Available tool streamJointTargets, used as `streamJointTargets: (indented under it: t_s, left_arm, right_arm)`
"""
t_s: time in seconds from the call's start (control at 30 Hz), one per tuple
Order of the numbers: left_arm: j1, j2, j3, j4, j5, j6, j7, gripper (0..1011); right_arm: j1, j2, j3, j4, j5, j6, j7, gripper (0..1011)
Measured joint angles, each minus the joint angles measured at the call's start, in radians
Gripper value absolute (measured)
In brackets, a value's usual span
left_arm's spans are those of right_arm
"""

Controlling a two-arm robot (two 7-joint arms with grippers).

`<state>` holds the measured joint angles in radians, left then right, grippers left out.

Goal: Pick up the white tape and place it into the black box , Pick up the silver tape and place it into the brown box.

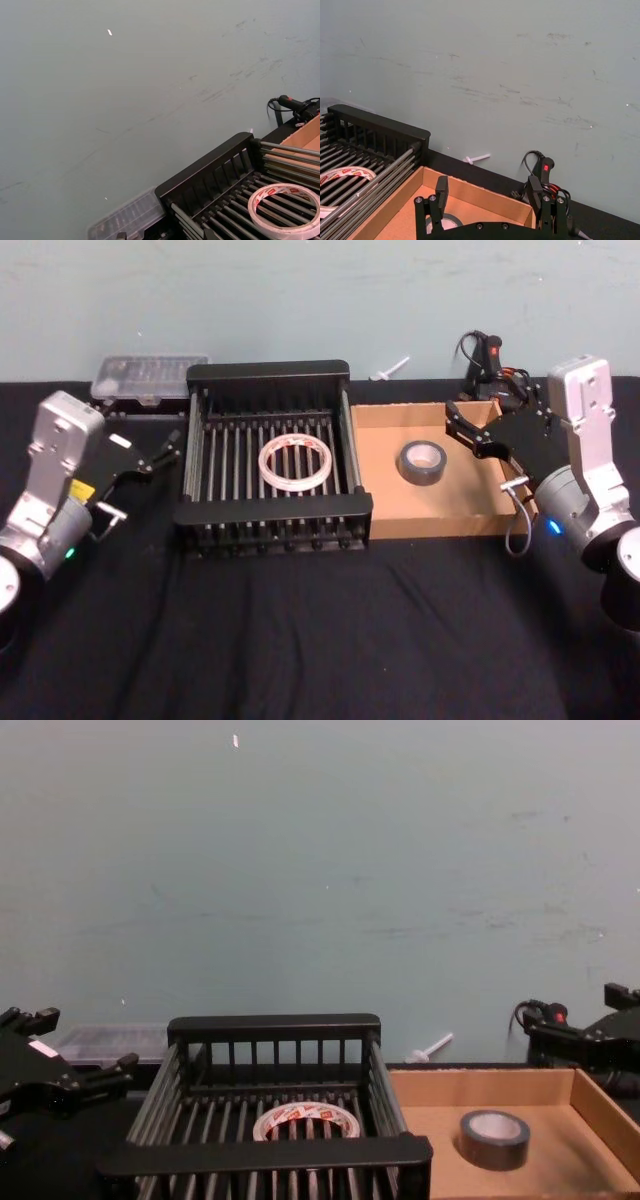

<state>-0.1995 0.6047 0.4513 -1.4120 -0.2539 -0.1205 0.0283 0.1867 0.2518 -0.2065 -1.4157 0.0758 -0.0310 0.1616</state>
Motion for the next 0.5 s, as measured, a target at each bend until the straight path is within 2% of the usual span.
streamJointTargets:
  t_s: [0.5]
  left_arm:
    - [0.0, 0.0, 0.0, 0.0, 0.0, 0.0, 0.0, 1001]
  right_arm:
    - [0.002, 0.002, -0.003, 0.0, 0.001, 0.001, 0.001, 1002]
